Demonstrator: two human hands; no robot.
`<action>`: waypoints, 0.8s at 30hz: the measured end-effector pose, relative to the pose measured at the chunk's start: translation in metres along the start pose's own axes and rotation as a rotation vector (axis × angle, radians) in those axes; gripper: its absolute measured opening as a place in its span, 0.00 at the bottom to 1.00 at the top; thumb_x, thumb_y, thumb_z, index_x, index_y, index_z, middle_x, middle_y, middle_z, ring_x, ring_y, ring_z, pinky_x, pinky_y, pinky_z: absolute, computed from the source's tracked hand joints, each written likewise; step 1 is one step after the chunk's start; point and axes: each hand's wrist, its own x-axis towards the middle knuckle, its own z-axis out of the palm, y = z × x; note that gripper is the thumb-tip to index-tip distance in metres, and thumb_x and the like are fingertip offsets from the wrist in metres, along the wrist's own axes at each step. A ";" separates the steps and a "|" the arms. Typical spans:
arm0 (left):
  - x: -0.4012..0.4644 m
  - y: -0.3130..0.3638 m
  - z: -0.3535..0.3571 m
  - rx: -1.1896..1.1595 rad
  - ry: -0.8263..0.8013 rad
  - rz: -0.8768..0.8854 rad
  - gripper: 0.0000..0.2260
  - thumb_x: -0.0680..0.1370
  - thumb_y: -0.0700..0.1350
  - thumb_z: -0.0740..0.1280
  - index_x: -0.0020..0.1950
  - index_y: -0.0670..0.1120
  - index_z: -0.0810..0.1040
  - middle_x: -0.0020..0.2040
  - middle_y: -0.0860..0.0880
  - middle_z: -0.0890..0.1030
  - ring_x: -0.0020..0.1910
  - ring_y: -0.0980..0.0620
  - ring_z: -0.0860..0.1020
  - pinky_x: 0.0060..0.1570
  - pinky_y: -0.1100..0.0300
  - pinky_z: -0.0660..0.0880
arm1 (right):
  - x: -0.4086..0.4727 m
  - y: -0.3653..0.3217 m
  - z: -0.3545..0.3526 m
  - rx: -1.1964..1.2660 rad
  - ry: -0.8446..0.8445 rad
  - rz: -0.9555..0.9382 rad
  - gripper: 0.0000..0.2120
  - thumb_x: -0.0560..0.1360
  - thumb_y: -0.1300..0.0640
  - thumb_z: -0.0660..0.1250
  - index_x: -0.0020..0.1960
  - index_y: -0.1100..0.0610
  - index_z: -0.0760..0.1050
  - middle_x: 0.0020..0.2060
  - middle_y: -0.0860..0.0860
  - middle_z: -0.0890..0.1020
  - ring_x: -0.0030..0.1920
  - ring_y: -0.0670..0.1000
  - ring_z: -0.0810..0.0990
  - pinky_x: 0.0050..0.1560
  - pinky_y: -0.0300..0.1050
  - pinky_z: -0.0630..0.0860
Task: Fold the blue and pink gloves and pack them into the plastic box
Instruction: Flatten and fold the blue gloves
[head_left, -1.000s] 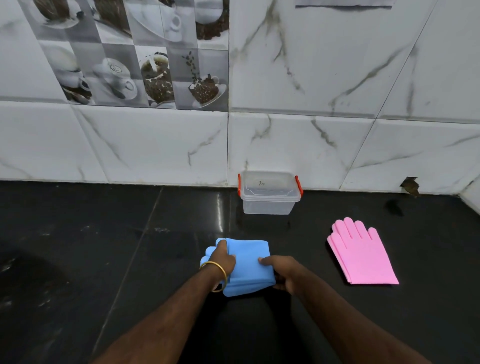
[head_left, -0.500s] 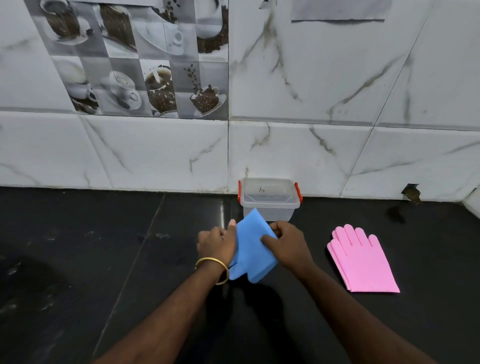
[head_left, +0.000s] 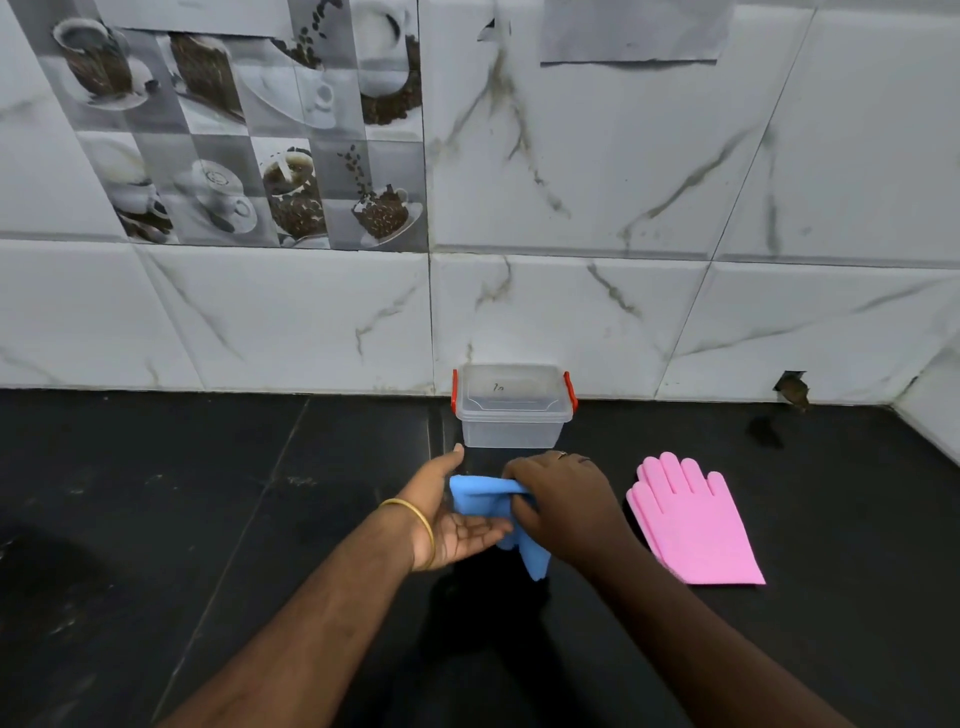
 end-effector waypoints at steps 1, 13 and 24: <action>0.000 -0.001 0.004 -0.038 0.007 0.024 0.27 0.75 0.58 0.67 0.60 0.34 0.76 0.53 0.32 0.82 0.44 0.36 0.83 0.36 0.48 0.83 | -0.003 -0.001 -0.002 0.015 0.010 -0.023 0.10 0.73 0.50 0.61 0.49 0.49 0.79 0.43 0.46 0.83 0.44 0.51 0.80 0.47 0.46 0.72; -0.020 0.033 0.042 0.106 0.098 0.631 0.23 0.72 0.28 0.64 0.66 0.35 0.68 0.59 0.35 0.80 0.51 0.38 0.82 0.43 0.46 0.81 | -0.022 0.007 -0.028 1.262 0.025 0.655 0.48 0.60 0.44 0.82 0.74 0.41 0.62 0.61 0.36 0.74 0.60 0.38 0.77 0.57 0.39 0.77; -0.021 -0.028 -0.047 0.184 0.183 0.302 0.14 0.73 0.27 0.60 0.57 0.33 0.76 0.49 0.35 0.84 0.47 0.37 0.83 0.40 0.48 0.82 | -0.038 -0.019 0.042 1.706 -0.546 1.161 0.17 0.74 0.57 0.72 0.60 0.63 0.77 0.49 0.58 0.87 0.44 0.54 0.87 0.39 0.46 0.83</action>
